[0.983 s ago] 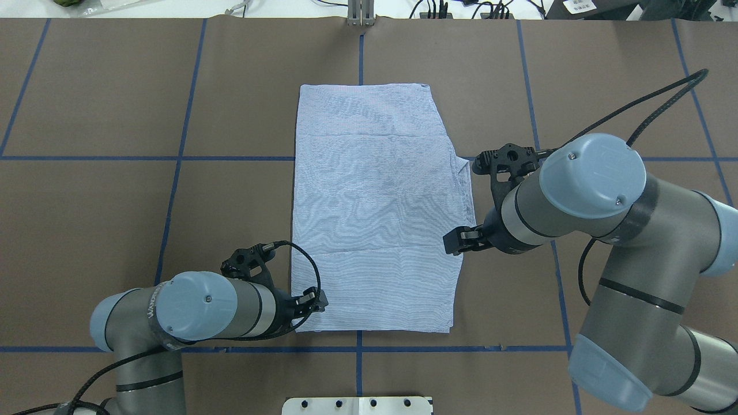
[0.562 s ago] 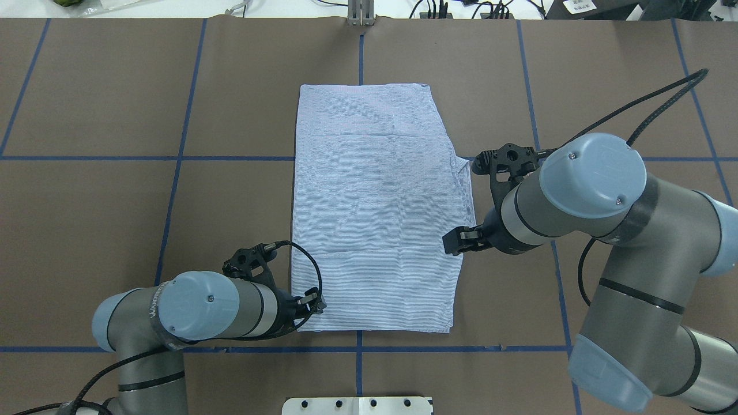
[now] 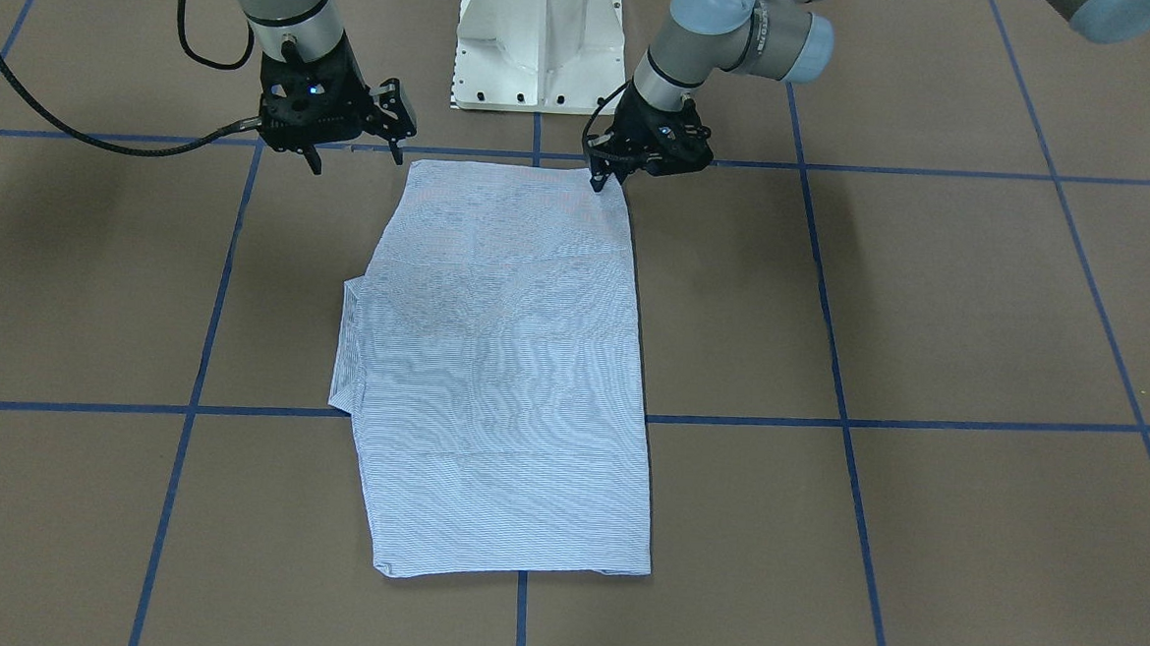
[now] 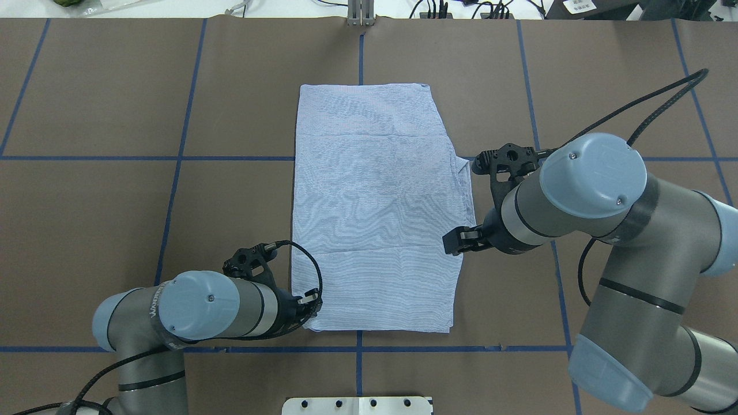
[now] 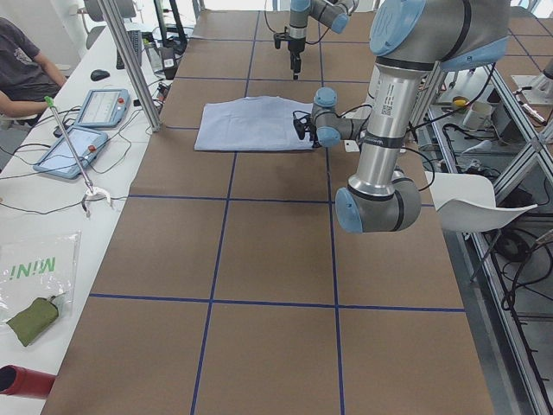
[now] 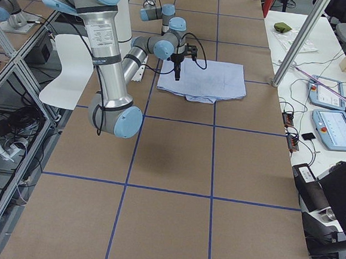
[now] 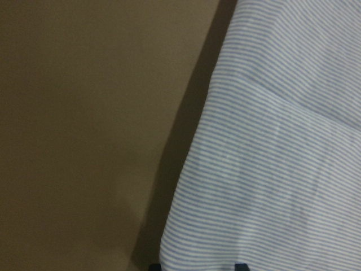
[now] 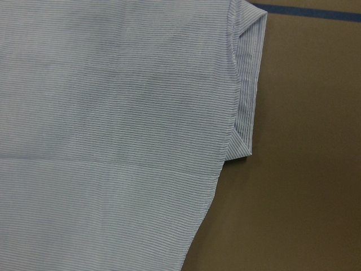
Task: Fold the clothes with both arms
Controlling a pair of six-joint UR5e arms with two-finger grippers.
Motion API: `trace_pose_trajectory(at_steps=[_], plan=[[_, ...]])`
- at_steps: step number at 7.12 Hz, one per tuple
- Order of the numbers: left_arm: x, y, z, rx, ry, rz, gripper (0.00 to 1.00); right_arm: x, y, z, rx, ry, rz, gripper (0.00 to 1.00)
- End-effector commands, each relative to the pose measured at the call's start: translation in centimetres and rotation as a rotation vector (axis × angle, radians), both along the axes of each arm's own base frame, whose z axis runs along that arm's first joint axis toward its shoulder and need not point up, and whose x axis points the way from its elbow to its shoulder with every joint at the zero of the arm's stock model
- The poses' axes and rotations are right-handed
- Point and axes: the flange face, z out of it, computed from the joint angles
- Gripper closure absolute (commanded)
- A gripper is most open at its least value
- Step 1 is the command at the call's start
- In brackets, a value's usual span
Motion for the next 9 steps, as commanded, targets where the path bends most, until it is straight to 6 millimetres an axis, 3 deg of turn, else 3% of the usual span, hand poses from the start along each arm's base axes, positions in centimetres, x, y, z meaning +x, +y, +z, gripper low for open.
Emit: trace_pose_trajectory(at_steps=[1,3,4,6,9], plan=[[-0.4,0.1,-0.6,0.001,0.013,0.001,1.0,-0.5,0.5,0.0,-0.025,-0.002,0.016,0.0],[-0.4,0.0,-0.6,0.0,0.014,0.002,1.0,-2.2,2.4,-0.3,-0.095,-0.028,0.067,0.0],[-0.4,0.1,-0.7,-0.001,0.016,0.004,1.0,-2.8,3.9,1.3,-0.108,-0.076,0.126,0.0],[-0.9,0.0,-1.4,-0.018,0.033,-0.01,1.0,-6.2,8.2,3.5,-0.15,-0.067,0.21,0.0],[-1.1,0.1,-1.7,-0.017,0.04,-0.009,1.0,-10.3,11.0,5.0,-0.358,-0.041,0.346,0.0]])
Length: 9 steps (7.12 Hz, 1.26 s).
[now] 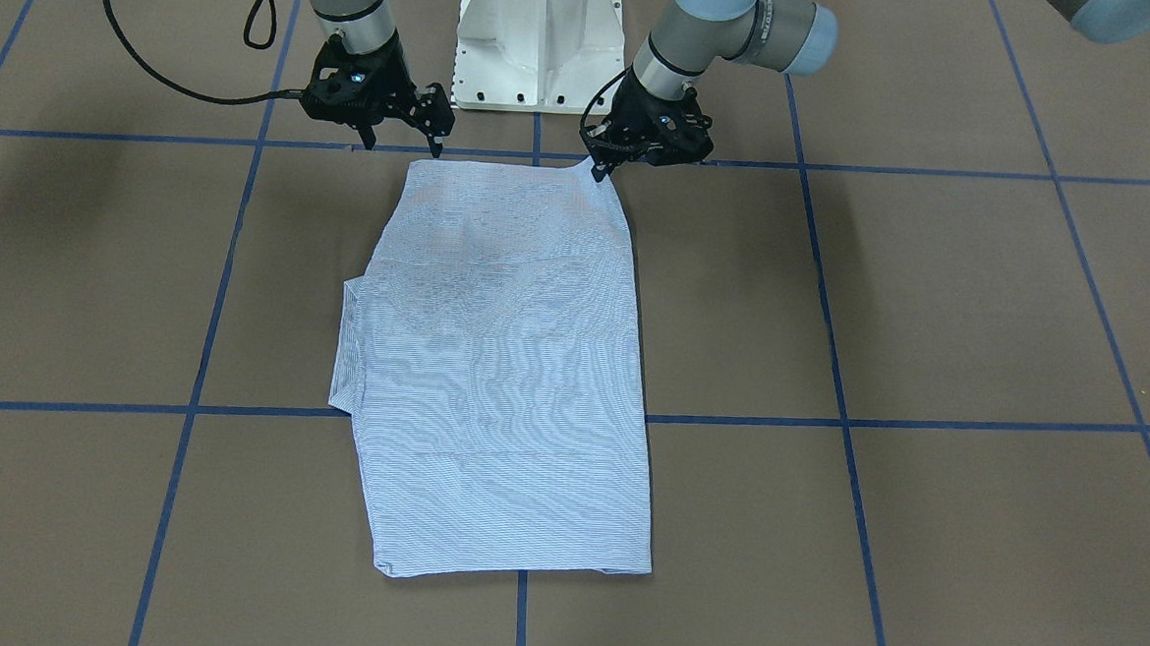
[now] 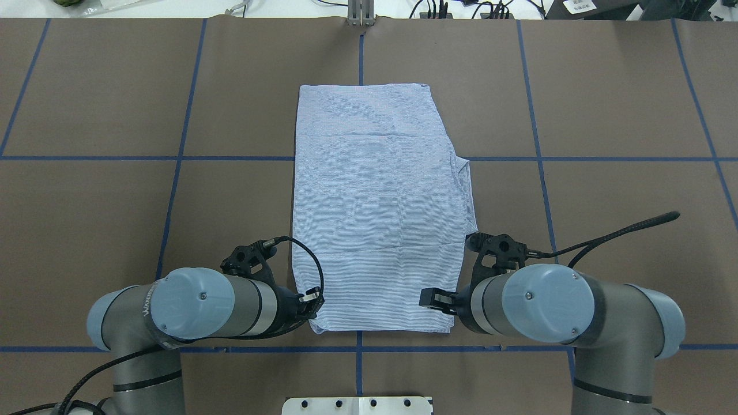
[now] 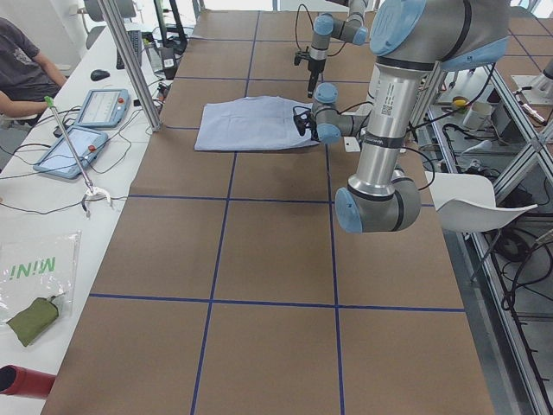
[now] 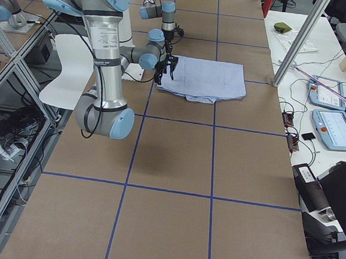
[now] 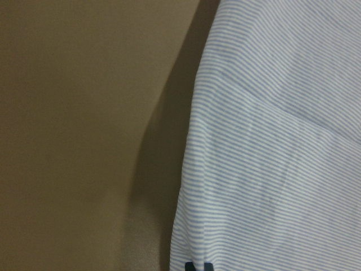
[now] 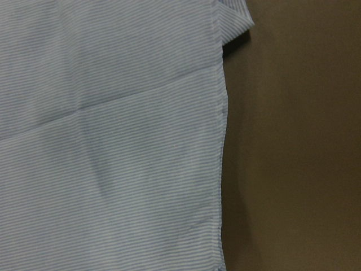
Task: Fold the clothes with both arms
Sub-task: 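Move both grippers to the shirt's edge nearest the robot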
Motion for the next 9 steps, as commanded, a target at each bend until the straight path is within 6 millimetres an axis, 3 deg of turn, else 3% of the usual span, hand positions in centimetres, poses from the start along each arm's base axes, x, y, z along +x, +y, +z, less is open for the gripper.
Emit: trace_pose_trajectory(at_steps=[1,4,7,9], plan=[[0.0,0.1,0.0,-0.001,0.001,0.001,1.0,-2.3,1.1,1.3,-0.16,0.011,0.117,0.0],[0.0,0.1,-0.1,0.0,0.002,0.001,1.0,-3.1,1.4,2.3,-0.181,0.035,0.116,0.0],[0.1,0.2,-0.1,-0.001,0.001,0.003,1.0,-5.8,0.8,0.7,-0.208,0.015,0.149,0.0],[0.1,0.2,-0.1,-0.001,0.001,0.003,1.0,-6.0,0.7,1.9,-0.212,0.046,0.15,0.0]])
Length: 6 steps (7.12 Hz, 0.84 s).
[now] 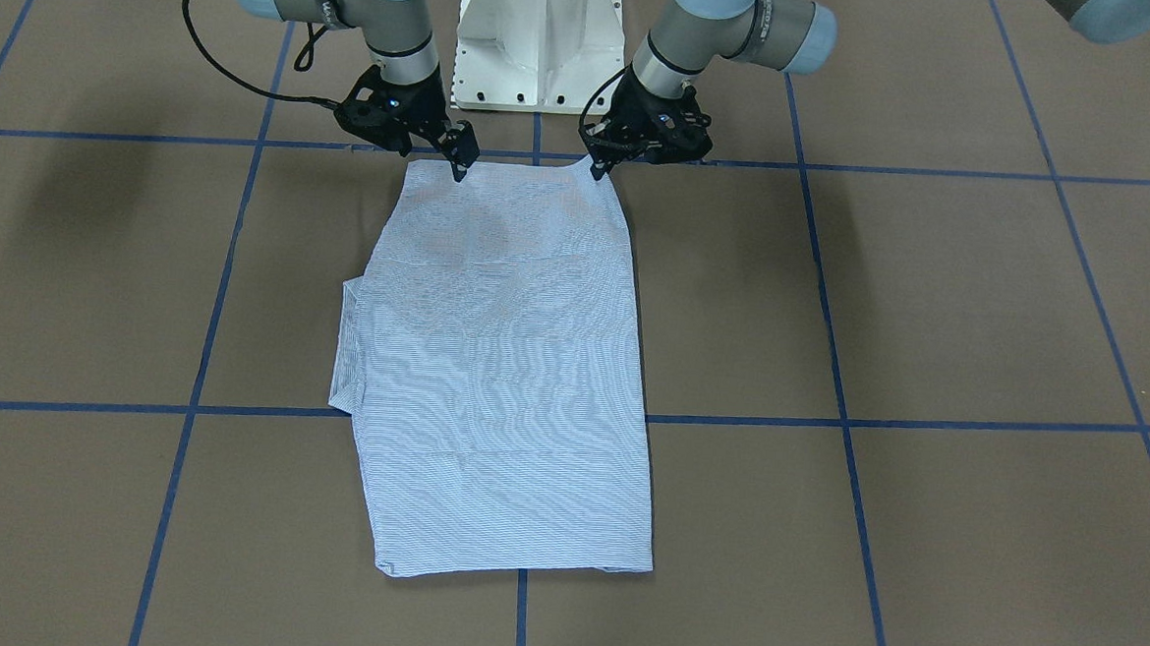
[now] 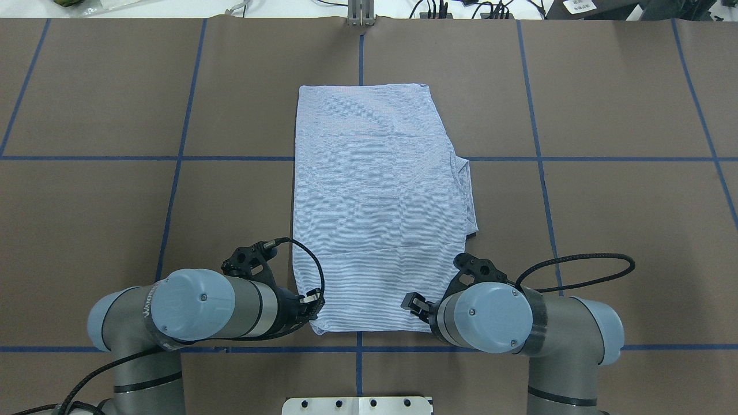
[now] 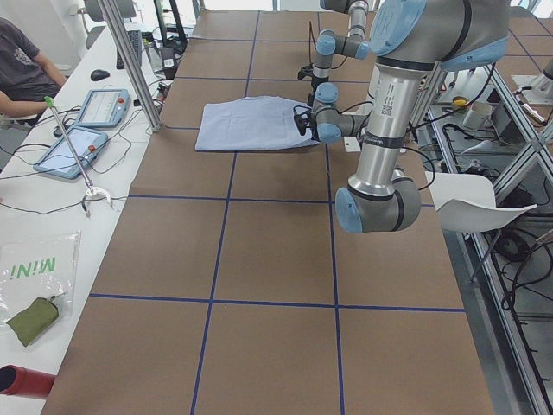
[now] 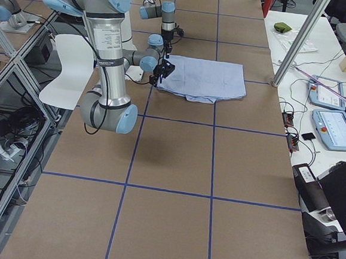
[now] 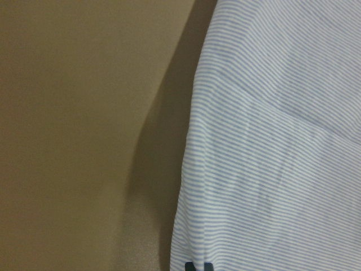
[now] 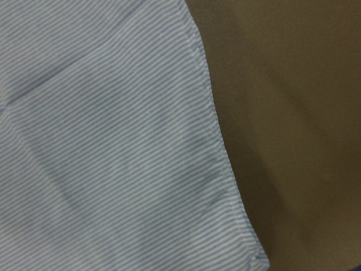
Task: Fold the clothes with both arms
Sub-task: 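Move both grippers to the shirt's edge nearest the robot, then slide both grippers under the shirt's near edge and pinch its corners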
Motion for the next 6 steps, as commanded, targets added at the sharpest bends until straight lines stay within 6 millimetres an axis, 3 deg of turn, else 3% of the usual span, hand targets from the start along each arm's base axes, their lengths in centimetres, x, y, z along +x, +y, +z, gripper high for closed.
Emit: trace_pose_trajectory(at_steps=[1,4,5,6], plan=[[0.01,0.0,-0.03,0.0,0.0,0.0,1.0,-0.2,-0.12,0.92,-0.007,0.024,0.001,0.0],[0.05,-0.02,0.04,0.0,-0.001,-0.001,1.0,-0.49,-0.08,1.25,-0.009,0.032,-0.001,0.02],[0.04,0.0,0.13,-0.001,-0.003,0.0,1.0,-0.47,-0.07,1.09,-0.009,0.029,-0.001,0.18],[0.08,-0.03,0.2,0.0,-0.004,-0.001,1.0,-0.4,-0.13,1.02,-0.01,0.027,-0.001,0.41]])
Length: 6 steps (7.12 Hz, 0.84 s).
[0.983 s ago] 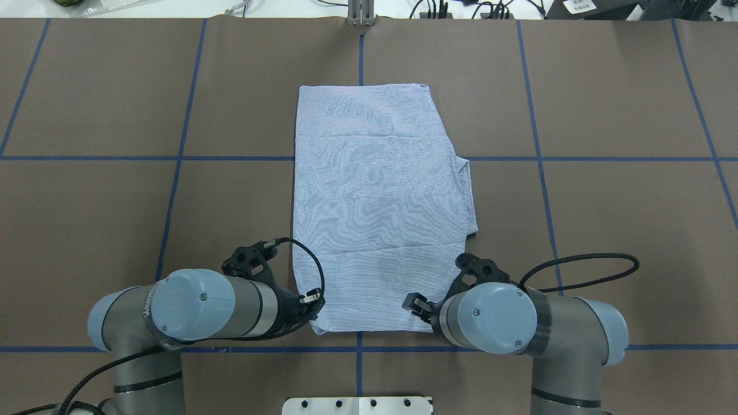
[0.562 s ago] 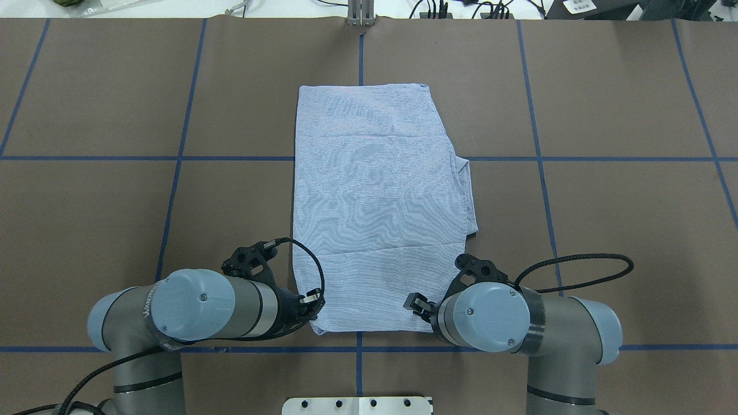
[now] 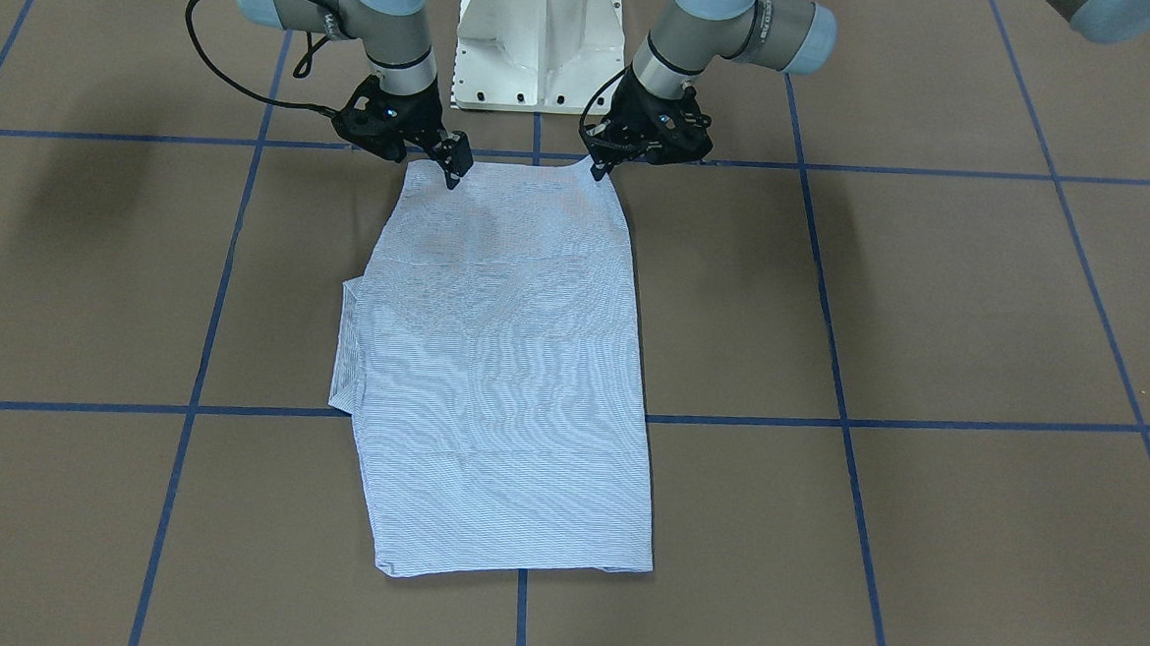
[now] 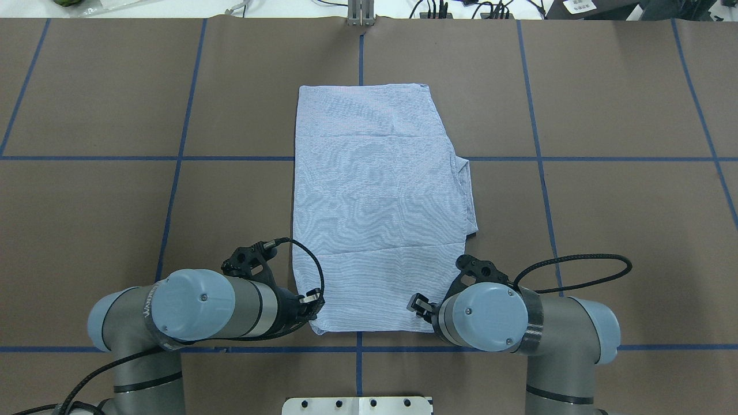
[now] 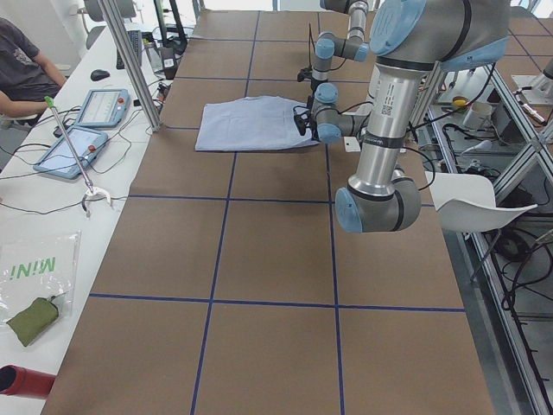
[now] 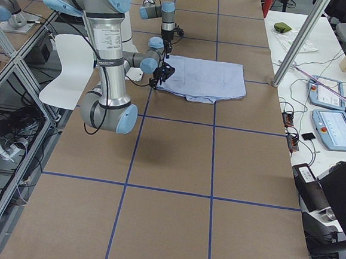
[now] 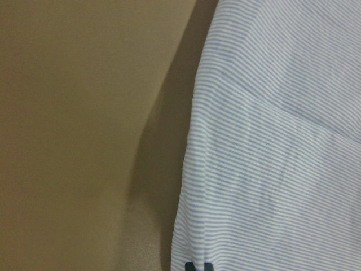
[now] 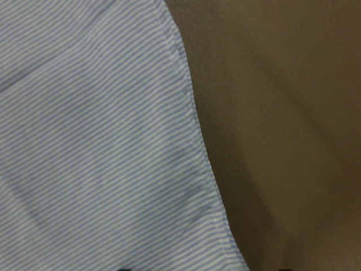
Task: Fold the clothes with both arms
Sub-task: 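Slide both grippers under the shirt's near edge and pinch its corners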
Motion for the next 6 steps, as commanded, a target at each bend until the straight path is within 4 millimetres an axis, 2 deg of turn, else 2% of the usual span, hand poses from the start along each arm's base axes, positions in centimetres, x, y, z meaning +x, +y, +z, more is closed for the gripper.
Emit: trace_pose_trajectory(at_steps=[1,3,5,6], plan=[[0.07,-0.02,0.14,0.0,-0.003,-0.001,1.0,0.04,-0.07,-0.2,0.001,-0.004,0.001,0.54],[0.15,-0.05,0.28,-0.001,-0.006,-0.001,1.0,0.09,-0.06,-0.44,0.002,-0.01,0.001,0.73],[0.19,-0.06,0.32,-0.003,-0.006,-0.001,1.0,0.08,-0.04,-0.43,0.001,-0.008,0.0,0.8],[0.19,-0.06,0.32,-0.001,-0.006,-0.001,1.0,0.17,-0.1,-0.65,0.001,-0.013,0.001,0.92]])
